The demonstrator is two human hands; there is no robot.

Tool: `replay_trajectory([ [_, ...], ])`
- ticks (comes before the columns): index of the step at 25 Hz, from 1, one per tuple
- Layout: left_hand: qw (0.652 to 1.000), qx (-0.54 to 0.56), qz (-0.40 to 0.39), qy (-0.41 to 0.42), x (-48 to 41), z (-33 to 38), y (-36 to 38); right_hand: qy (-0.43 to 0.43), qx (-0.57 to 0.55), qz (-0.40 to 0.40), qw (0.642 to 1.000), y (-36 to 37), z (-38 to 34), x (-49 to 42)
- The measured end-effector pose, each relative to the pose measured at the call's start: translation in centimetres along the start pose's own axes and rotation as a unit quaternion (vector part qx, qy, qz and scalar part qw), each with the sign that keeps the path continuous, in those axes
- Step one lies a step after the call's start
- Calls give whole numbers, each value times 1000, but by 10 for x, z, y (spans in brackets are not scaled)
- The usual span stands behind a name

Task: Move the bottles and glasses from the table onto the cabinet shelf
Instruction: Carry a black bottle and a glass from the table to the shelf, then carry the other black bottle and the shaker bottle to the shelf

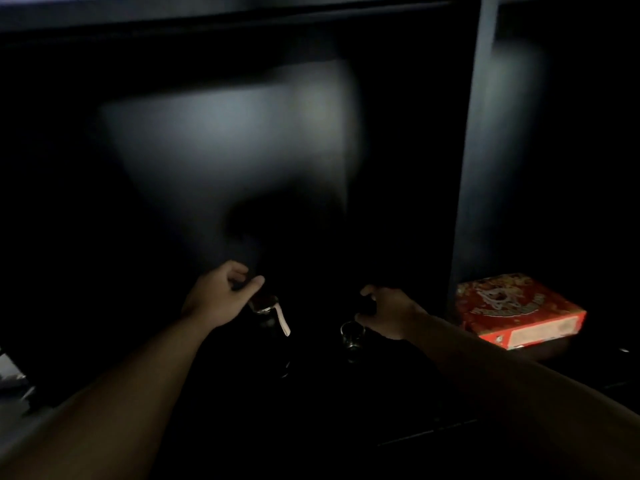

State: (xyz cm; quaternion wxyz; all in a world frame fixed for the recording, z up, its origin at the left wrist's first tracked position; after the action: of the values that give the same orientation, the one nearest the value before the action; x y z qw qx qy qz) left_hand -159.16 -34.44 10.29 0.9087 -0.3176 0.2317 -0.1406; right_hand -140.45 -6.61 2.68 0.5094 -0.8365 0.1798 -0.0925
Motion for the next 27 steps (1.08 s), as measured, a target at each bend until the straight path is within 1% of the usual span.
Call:
replay_trajectory([
  [3, 1000, -2, 5, 16, 27, 27, -12, -32, -51, -17, 998, -32, -5, 54],
  [4, 1000, -7, 7, 20, 39, 39, -15, -49, -39, -9, 998, -42, -7, 73],
  [6, 999, -16, 12, 31, 66, 68, -22, -72, -25, 30, 997, -69, -7, 114],
  [8, 998, -19, 22, 48, 102, 107, -28, -68, -25, 86, 994, -106, 9, 165],
  [10, 998, -17, 27, 62, 143, 152, -28, -33, -26, 127, 991, -143, 44, 222],
  [13, 997, -2, 13, 79, 212, 217, -9, 23, -18, 159, 987, -194, 114, 327],
  [15, 996, 27, 2, 88, 258, 256, 11, 46, -9, 177, 983, -229, 156, 401],
  [18, 989, 79, -31, 117, 315, 333, 56, 112, 2, 210, 971, -281, 226, 515],
  [21, 974, 121, -89, 168, 362, 430, 115, 172, 8, 257, 951, -329, 288, 627],
  [23, 959, 137, -136, 208, 397, 508, 165, 213, 32, 290, 932, -360, 323, 704],
  [27, 917, 196, -218, 272, 458, 649, 266, 316, 51, 358, 877, -411, 385, 856],
])
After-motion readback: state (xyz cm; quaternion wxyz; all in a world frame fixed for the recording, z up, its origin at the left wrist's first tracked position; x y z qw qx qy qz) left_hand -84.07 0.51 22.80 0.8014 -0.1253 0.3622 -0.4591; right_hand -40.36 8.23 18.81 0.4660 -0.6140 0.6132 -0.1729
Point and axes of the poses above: each hand's wrist, its own x-axis away from the middle knuckle, its own y-axis out of the palm, z = x × y, the point moved 8 cm from there along -x, towards the middle knuckle, and after that the axes turned 5 degrees about x, right-handed, at the moved point
